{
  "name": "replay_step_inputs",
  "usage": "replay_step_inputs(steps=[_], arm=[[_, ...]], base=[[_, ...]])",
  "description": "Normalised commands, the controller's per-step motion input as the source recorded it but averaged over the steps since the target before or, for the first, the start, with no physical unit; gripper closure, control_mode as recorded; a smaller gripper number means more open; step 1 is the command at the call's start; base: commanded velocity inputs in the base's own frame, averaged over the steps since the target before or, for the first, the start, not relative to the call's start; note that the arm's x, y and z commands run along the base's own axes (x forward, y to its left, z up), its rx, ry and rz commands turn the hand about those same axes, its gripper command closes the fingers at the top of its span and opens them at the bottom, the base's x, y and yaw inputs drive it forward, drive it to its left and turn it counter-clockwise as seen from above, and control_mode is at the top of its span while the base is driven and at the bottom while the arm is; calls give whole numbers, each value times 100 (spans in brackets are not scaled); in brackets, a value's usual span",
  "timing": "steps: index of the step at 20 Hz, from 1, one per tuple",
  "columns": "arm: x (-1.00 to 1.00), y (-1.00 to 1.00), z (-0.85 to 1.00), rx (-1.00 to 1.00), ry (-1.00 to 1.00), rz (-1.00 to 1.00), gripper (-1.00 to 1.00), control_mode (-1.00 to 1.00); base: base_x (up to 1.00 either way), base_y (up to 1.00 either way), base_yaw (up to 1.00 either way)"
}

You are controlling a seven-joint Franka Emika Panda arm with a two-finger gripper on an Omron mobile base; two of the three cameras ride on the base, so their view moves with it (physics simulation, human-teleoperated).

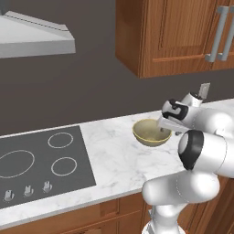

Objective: Pick the cup and bowl from the counter and place them on the counter next to the sink.

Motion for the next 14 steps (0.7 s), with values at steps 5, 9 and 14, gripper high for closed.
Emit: replay_step_inputs(steps=[5,9,14], arm=[[0,0,-28,0,0,0,-100,-100],[3,0,-24,0,0,0,-100,-100],[3,0,-13,0,1,0,-100,-100]], base=[[0,0,0],[0,0,0],[0,0,0]])
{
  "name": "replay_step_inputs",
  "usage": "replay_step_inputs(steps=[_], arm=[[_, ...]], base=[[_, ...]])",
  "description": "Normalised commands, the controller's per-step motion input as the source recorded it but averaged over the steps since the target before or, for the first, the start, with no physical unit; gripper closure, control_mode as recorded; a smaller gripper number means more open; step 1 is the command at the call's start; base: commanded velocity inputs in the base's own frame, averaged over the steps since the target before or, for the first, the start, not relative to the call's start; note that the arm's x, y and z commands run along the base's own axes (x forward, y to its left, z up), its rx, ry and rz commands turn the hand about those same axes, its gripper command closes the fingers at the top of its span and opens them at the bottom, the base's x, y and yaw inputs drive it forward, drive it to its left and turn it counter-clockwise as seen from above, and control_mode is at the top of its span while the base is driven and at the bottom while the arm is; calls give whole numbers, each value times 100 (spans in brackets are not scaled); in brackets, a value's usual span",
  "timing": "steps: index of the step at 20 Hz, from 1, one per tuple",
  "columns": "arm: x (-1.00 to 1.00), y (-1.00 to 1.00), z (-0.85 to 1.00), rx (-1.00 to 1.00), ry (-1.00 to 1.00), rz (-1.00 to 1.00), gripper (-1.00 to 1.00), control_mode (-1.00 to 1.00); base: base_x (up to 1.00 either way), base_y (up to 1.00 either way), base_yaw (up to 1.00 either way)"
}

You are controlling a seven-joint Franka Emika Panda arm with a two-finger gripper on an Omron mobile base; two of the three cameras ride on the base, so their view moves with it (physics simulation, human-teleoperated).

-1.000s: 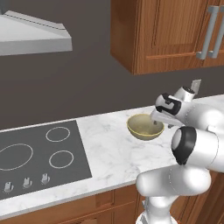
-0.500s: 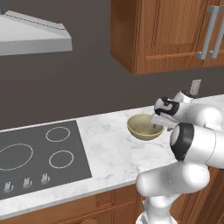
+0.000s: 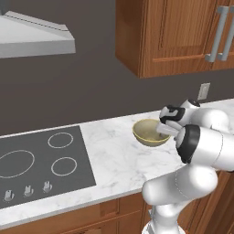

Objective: Pick the cup and bowl from the counter and place them on the counter next to the sink.

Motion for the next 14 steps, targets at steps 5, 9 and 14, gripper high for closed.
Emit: replay_step_inputs(steps=[5,9,14], arm=[[1,1,-5,0,2,0,-100,-100],[0,1,-9,0,2,0,-100,-100],[0,0,0,0,0,0,-100,-100]], base=[[0,0,0],[0,0,0],[0,0,0]])
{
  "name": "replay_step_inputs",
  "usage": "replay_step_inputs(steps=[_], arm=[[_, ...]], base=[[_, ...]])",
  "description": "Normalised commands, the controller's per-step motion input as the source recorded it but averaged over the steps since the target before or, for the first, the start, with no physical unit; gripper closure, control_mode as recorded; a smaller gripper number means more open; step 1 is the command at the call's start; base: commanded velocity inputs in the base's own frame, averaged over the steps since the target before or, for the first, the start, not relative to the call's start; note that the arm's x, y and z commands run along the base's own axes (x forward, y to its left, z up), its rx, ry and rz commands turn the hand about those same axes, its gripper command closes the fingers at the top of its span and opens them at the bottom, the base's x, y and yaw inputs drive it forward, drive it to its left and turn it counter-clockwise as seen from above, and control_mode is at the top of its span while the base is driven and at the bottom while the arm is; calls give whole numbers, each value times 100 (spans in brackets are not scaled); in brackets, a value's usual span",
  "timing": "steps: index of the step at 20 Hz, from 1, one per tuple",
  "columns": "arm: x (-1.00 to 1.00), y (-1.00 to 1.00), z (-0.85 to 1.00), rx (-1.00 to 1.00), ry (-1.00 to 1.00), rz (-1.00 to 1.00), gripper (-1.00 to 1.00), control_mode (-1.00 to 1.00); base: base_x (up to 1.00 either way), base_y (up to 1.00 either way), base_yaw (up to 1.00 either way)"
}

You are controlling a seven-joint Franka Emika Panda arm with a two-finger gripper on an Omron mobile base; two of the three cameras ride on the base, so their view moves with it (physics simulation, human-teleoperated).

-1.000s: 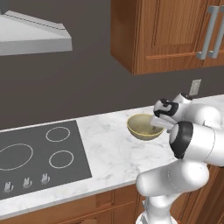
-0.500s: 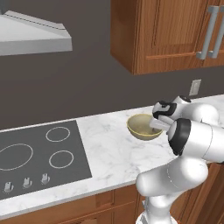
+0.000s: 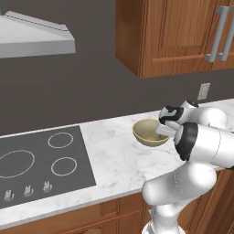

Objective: Pick the cup and bowl from the counter and place them on the counter next to the sink.

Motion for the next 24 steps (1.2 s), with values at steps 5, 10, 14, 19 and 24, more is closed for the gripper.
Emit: replay_step_inputs(steps=[5,10,14,19,24], arm=[[0,0,0,0,0,0,-100,-100],[0,0,0,0,0,0,100,-100],[0,4,0,0,0,0,100,-100],[-14,5,3,0,-1,0,100,-100],[-25,0,23,0,0,0,100,-100]], base=[[0,0,0],[0,0,0],[0,0,0],[0,0,0],[0,0,0]])
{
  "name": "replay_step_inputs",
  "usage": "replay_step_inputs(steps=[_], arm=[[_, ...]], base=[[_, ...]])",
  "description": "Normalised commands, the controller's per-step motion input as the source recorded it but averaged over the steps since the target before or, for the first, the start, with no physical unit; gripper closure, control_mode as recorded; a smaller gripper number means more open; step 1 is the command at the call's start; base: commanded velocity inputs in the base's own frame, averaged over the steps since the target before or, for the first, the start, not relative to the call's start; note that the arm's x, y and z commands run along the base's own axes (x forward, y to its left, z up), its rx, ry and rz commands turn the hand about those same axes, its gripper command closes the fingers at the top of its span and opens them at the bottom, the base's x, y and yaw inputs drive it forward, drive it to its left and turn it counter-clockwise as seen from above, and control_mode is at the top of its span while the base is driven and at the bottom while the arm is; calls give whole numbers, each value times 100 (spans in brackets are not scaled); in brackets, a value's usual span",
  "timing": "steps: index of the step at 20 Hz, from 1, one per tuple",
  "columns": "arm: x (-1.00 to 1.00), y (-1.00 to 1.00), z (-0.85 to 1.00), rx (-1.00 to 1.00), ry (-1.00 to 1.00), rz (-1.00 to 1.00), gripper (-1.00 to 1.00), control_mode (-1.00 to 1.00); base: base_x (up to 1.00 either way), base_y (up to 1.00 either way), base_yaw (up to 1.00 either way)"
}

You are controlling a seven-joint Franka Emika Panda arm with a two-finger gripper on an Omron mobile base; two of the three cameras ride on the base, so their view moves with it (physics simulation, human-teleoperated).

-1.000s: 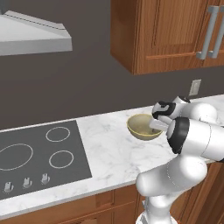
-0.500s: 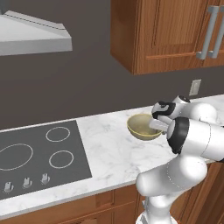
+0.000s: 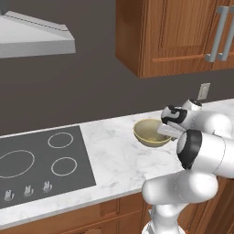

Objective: Pick the cup and bowl from the counter and place them on the counter next to the sink.

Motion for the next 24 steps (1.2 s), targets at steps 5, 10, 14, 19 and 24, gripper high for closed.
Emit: replay_step_inputs(steps=[5,10,14,19,24], arm=[[-47,-9,40,2,0,0,100,-100],[-44,-4,62,3,4,0,100,-100],[-56,0,59,5,2,0,100,-100],[-63,0,51,4,2,1,100,-100],[-63,17,26,3,0,4,100,-100]], base=[[0,0,0],[0,0,0],[0,0,0],[0,0,0],[0,0,0]])
